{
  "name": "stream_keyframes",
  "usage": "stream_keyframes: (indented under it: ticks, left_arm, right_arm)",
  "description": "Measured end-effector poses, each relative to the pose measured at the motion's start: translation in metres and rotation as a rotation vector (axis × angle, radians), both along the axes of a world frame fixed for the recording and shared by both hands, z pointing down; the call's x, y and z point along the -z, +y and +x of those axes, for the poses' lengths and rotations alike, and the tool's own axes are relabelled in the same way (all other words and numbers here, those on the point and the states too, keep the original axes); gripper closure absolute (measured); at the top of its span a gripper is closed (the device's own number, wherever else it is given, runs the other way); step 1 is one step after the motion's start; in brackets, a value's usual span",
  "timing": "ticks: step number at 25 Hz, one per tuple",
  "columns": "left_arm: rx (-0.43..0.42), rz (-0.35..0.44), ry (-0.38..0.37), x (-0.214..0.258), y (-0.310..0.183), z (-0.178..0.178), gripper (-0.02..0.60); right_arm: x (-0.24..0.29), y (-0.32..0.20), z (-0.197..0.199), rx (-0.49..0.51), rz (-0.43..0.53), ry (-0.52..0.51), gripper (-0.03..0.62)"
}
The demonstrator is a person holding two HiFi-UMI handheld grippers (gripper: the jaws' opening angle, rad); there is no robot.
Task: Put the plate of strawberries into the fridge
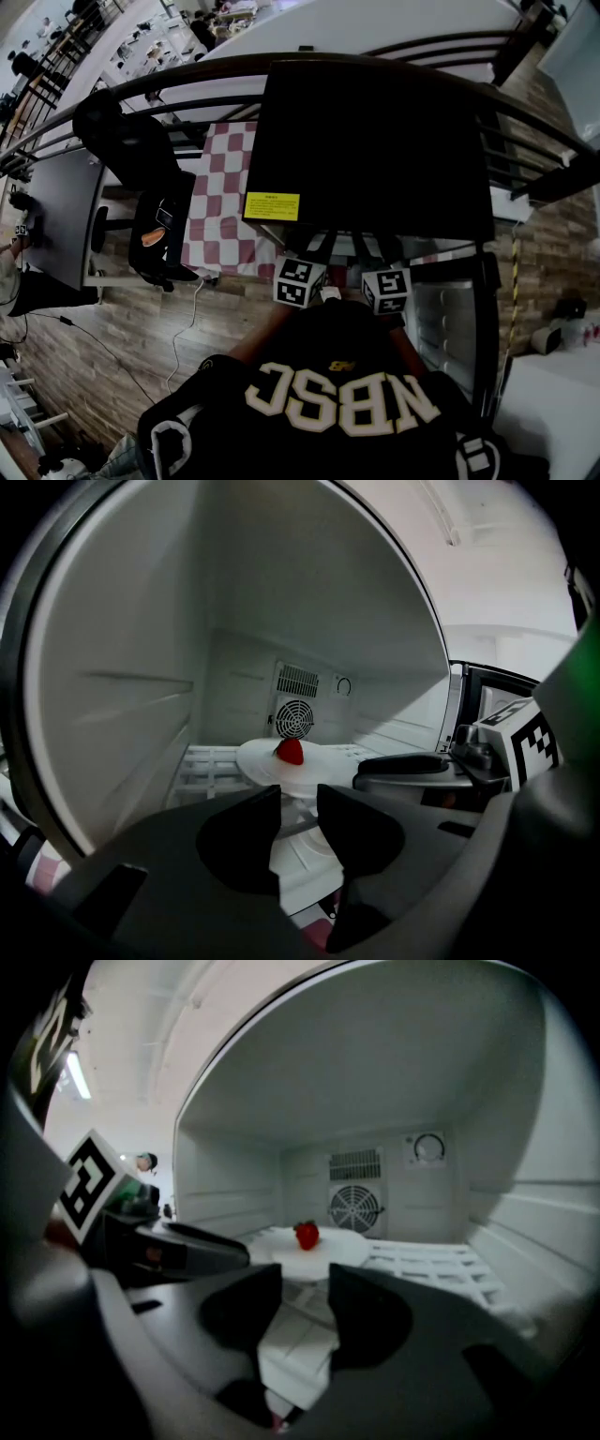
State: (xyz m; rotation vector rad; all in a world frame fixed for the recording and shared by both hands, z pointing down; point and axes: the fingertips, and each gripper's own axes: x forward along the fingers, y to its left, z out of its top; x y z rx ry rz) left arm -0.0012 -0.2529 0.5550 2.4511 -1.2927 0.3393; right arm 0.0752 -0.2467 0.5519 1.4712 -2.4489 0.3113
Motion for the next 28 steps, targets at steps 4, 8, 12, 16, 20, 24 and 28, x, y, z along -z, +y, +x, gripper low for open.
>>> stream_keyframes:
  ticks: [4,8,12,16,20,24,28]
  left_arm:
    - [0.002,0.001,0.001,-0.001,-0.001,0.001,0.448]
    - [0.006,0.000,0.007,-0.001,-0.002,0.000,0.448]
    - [0.010,-0.001,0.018,-0.001,0.001,-0.001,0.448]
    - [0.010,-0.001,0.026,0.000,0.007,-0.003,0.448]
    - [0.005,-0.002,0.032,0.000,0.019,-0.004,0.448]
    - [0.004,0.006,0.035,-0.001,0.034,-0.006,0.457]
    - [0.005,0.007,0.049,0.002,0.047,-0.007,0.488]
  right_arm:
    - [-0.005,-0.001,0.002,-0.005,-0.006,-0.012,0.425]
    - [-0.005,-0.002,0.002,-0.010,-0.012,-0.001,0.425]
    - [-0.003,0.001,0.003,-0.024,-0.016,-0.002,0.425]
    - [-0.002,0.008,0.002,-0.025,-0.019,-0.007,0.425]
    - [-0.004,0.021,0.002,-0.033,-0.023,-0.016,0.425]
    - [-0.003,0.034,0.006,-0.060,-0.015,-0.018,0.425]
    - [0.006,0.051,0.011,-0.080,0.010,-0.011,0.455]
